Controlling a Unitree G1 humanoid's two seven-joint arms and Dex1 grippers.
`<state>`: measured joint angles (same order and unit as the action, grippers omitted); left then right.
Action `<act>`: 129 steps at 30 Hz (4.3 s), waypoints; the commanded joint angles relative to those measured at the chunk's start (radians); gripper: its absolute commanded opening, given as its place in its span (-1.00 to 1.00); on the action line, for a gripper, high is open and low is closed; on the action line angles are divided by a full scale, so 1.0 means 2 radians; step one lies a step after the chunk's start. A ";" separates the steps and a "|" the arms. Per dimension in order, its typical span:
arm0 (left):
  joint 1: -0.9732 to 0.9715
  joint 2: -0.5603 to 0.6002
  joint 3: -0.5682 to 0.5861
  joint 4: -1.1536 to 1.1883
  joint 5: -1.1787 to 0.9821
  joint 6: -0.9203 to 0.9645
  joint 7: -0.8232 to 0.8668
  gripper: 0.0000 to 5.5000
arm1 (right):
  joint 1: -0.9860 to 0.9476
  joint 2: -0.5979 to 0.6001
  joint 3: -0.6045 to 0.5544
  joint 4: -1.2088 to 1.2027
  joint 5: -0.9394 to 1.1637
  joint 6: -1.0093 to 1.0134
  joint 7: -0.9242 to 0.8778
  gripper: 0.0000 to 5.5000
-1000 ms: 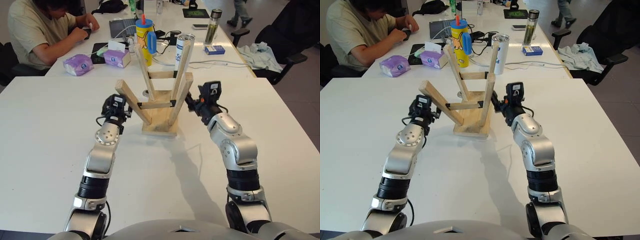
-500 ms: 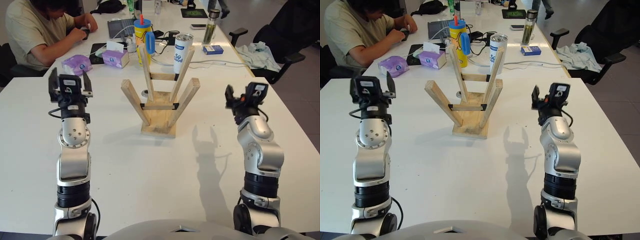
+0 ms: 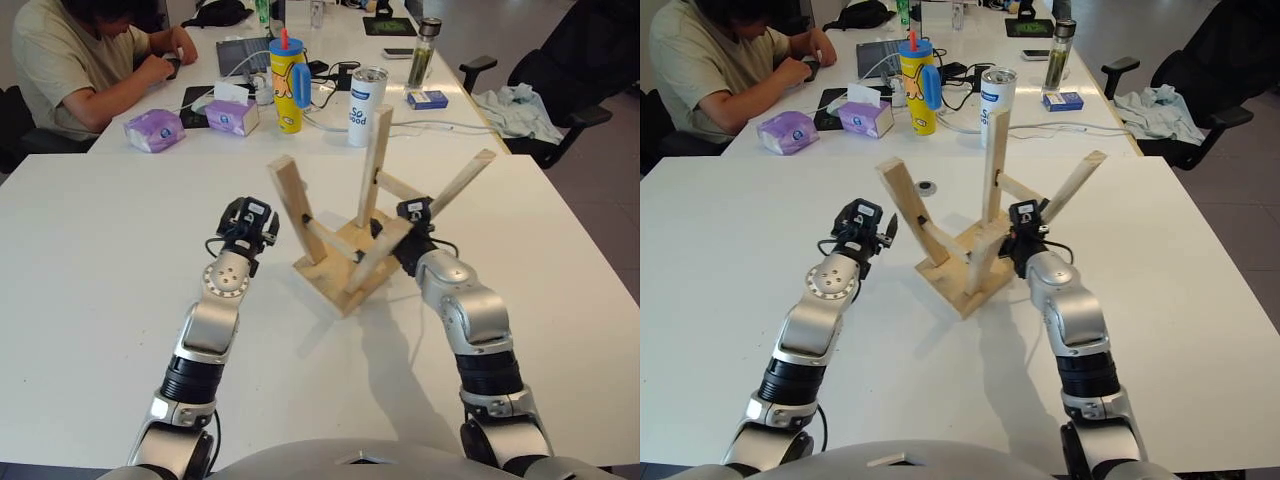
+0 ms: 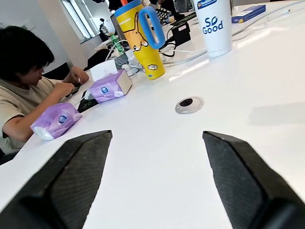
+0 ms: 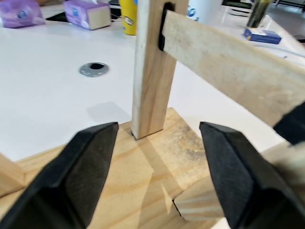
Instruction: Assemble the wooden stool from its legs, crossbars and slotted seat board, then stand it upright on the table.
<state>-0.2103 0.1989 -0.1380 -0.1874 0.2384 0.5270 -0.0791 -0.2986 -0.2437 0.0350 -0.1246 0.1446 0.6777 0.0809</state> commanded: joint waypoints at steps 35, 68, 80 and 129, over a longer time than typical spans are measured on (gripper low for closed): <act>0.110 0.059 -0.104 -0.035 -0.108 -0.125 -0.250 0.30 | -0.252 -0.004 -0.037 0.539 0.021 -0.404 0.360 0.16; -0.046 0.007 -0.133 0.361 -0.065 -0.202 -0.240 0.30 | -0.307 -0.110 -0.187 -0.006 0.316 0.018 0.251 0.16; -0.056 0.005 -0.112 0.380 -0.065 -0.197 -0.247 0.30 | 0.046 -0.157 0.015 -0.110 0.300 0.130 0.153 0.16; -0.072 0.025 -0.090 0.434 -0.062 -0.230 -0.257 0.30 | -0.078 -0.206 -0.133 -0.061 0.669 0.171 0.270 0.16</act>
<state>-0.4670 0.1858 -0.3002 0.6139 0.0710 -0.0307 -0.5716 -0.4532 -0.5892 -0.2334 -0.2691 1.5472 1.0009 0.5814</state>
